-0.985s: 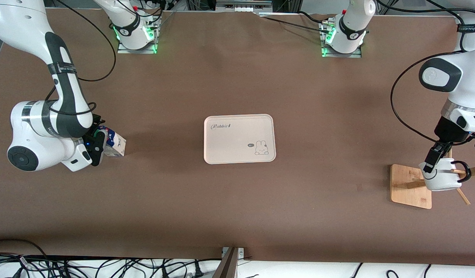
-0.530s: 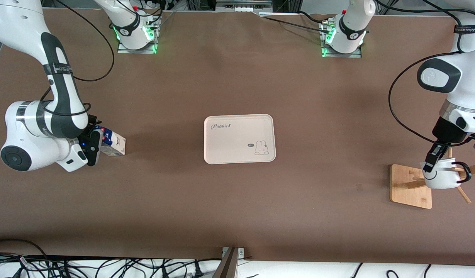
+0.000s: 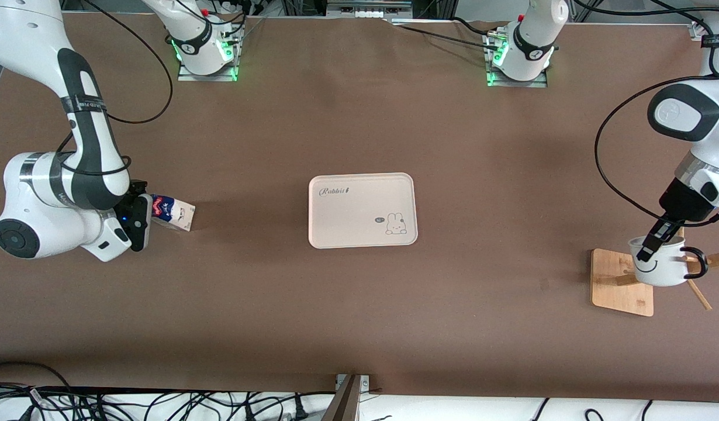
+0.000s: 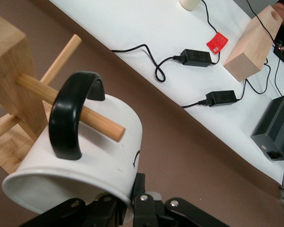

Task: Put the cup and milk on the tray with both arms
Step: 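Lift the milk carton with the right gripper while the left gripper lifts the mug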

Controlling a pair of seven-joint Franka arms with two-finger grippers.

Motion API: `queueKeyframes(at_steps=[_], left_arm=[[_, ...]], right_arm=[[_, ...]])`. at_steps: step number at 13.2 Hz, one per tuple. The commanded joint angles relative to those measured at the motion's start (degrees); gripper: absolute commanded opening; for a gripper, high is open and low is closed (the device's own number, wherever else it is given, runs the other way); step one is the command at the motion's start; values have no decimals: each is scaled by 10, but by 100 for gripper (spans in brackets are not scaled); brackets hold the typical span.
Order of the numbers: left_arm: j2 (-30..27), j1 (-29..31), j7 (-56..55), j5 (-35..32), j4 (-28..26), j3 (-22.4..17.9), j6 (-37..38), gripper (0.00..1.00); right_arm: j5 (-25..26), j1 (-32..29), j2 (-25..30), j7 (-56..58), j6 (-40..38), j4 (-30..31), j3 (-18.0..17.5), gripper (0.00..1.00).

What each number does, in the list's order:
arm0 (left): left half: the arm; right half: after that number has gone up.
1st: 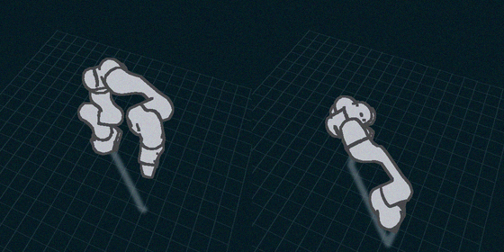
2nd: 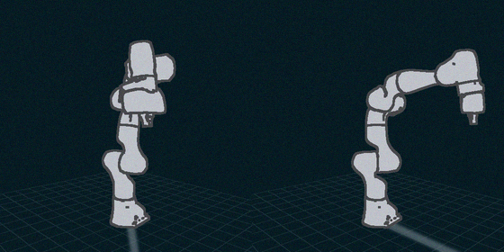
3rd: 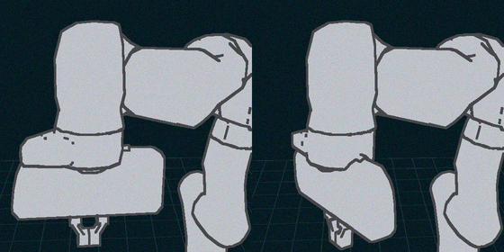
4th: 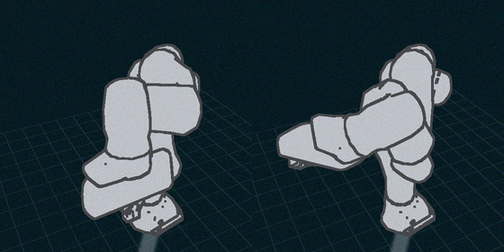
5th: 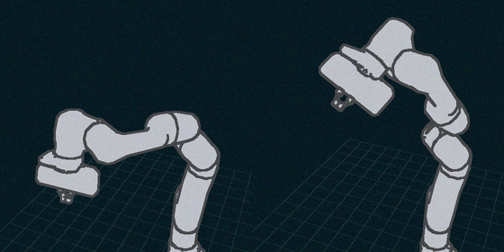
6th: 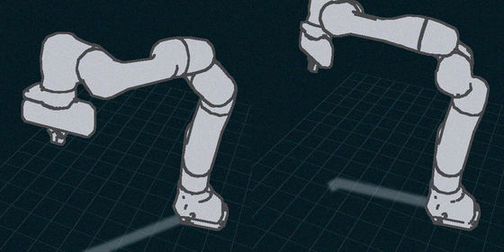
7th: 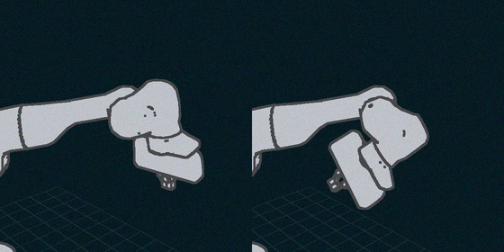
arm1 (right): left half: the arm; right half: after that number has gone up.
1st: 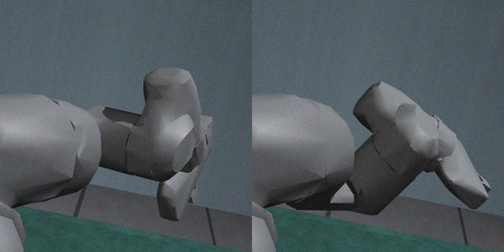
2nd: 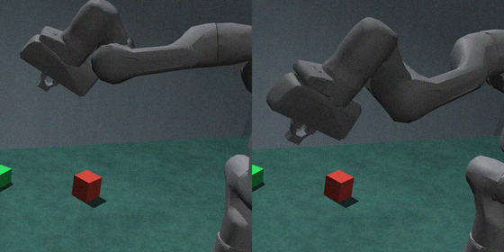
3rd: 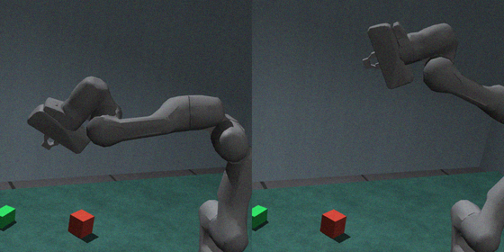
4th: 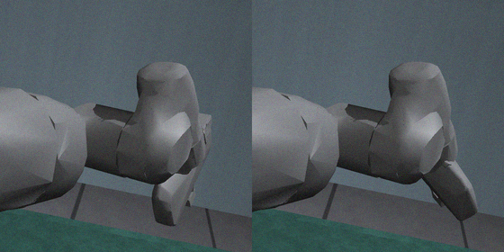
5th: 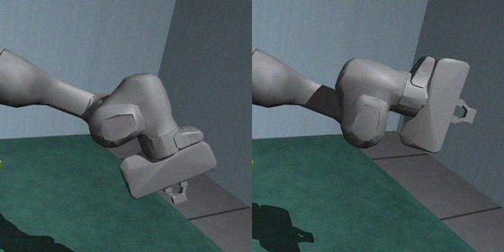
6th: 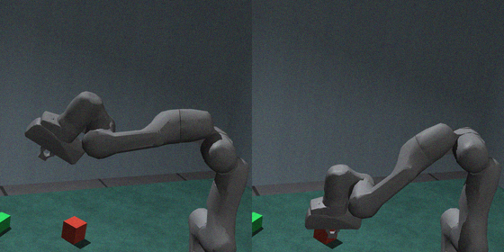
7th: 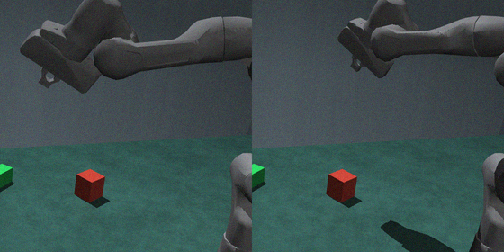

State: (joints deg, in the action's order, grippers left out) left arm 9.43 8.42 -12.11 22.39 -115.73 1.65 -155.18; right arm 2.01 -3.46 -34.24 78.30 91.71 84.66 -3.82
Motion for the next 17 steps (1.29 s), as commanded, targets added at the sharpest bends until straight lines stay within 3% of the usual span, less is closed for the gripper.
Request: queueKeyframes(at_steps=[1,4,6,8,11,12,15,17], left_arm=[[4,-1,5,-52,57,13,64,0],[5,-2,2,-130,123,38,171,0],[2,-1,4,-143,148,54,241,0],[1,-2,4,-143,199,63,352,0],[0,-1,4,-143,252,82,539,0],[1,-1,5,-143,269,84,587,0],[1,-1,5,-140,292,95,696,0],[1,-2,3,-140,298,96,733,0]], right_arm=[[-10,-1,10,8,-3,3,-3,41],[-11,-2,23,5,-13,2,-3,39],[-24,-3,24,3,-28,-5,-1,37],[-47,-3,24,-39,-70,-58,-1,33],[-56,0,25,-208,-138,-106,-7,32],[-82,-1,33,-271,-141,-108,-14,32],[-165,1,37,-445,-134,-109,-17,32],[-177,20,38,-544,-103,-109,-30,32]])
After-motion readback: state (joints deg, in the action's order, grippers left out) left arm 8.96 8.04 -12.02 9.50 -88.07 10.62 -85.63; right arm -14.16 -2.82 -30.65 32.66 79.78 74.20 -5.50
